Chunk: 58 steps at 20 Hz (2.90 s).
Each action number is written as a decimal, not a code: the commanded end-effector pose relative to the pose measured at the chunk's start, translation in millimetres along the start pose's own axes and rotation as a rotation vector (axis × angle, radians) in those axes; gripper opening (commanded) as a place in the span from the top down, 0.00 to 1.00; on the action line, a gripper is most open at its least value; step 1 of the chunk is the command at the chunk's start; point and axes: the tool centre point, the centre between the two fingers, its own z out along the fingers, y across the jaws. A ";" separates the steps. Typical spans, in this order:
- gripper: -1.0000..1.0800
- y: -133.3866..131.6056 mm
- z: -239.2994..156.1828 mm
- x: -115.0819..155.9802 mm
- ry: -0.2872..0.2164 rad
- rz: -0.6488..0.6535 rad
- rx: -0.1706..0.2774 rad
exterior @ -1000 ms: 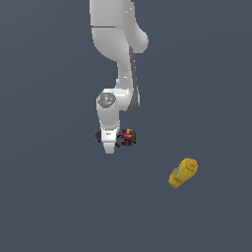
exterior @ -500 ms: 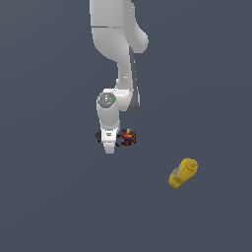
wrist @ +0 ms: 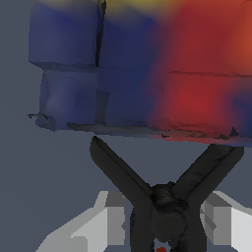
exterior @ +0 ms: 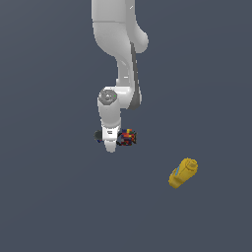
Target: Pick up a designated object from a clutter of objects.
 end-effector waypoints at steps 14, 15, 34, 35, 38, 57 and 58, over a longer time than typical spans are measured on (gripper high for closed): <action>1.00 -16.0 -91.7 48.4 -0.002 -0.001 -0.001; 1.00 -17.4 -99.9 52.7 -0.002 -0.001 -0.001; 1.00 -44.0 -268.6 141.2 -0.003 -0.001 0.000; 1.00 -45.3 -277.7 146.0 -0.003 -0.002 0.000; 1.00 -48.9 -305.1 160.3 -0.002 -0.002 0.000; 1.00 -56.4 -401.0 210.9 0.000 -0.001 0.000; 1.00 -56.2 -401.3 211.1 0.000 -0.001 0.000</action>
